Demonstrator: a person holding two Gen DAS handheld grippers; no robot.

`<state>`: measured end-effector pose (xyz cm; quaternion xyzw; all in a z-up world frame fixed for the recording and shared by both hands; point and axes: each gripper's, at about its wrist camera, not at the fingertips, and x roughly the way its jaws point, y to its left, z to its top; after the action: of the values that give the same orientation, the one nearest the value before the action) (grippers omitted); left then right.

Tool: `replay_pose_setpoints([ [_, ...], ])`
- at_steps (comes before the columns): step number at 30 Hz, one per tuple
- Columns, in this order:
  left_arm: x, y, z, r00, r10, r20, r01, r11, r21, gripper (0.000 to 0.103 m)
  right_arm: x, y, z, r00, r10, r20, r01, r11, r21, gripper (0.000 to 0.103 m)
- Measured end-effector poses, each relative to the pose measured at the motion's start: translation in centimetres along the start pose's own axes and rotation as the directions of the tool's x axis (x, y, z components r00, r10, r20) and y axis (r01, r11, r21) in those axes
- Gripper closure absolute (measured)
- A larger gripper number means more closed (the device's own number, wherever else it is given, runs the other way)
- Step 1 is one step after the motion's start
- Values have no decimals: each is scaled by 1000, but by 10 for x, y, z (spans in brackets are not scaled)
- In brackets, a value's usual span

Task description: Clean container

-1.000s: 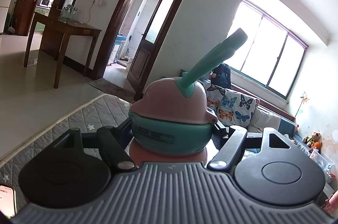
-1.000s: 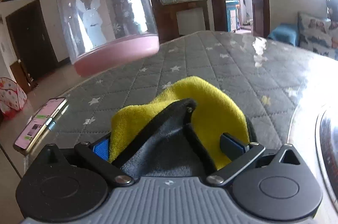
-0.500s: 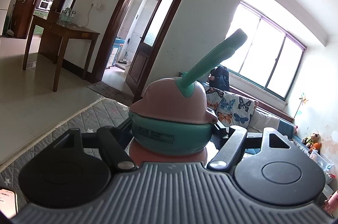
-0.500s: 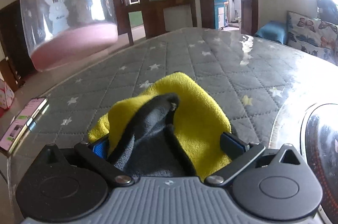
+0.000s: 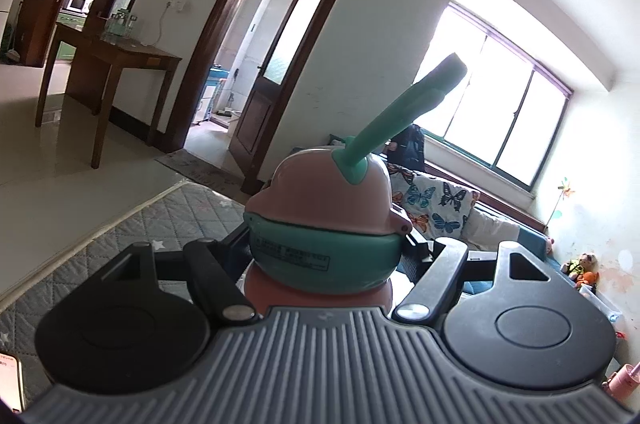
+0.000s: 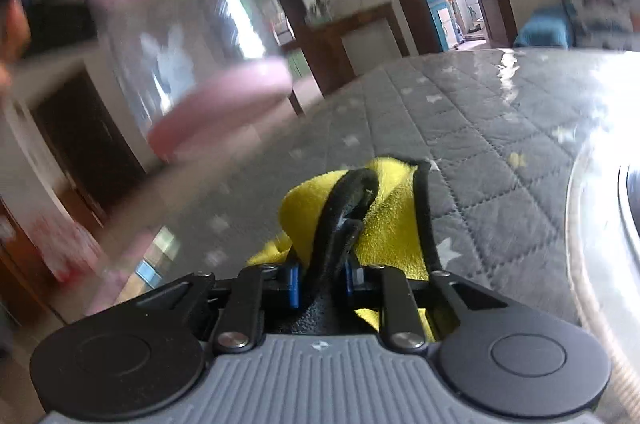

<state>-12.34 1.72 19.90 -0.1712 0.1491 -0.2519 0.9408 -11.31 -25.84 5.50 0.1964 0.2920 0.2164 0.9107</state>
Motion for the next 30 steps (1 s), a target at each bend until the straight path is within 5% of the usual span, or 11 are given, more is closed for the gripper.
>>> replay_pose_setpoints([
  [4,-1,-10,2,1000,-24,4,24,1000,6,30,-37,-18,-5,981,138,136,-157,977,141,84],
  [9,-1,-26,1,998,-65,3,65,998,11,30,-73,-14,-5,940,198,277,-230,970,85,84],
  [18,-12,-58,-1,989,-148,26,147,987,58,30,-84,25,-4,924,193,329,-139,974,-180,84],
  [30,-20,-47,4,959,-283,-13,282,957,-69,30,-71,58,-14,900,92,426,65,938,-340,84],
])
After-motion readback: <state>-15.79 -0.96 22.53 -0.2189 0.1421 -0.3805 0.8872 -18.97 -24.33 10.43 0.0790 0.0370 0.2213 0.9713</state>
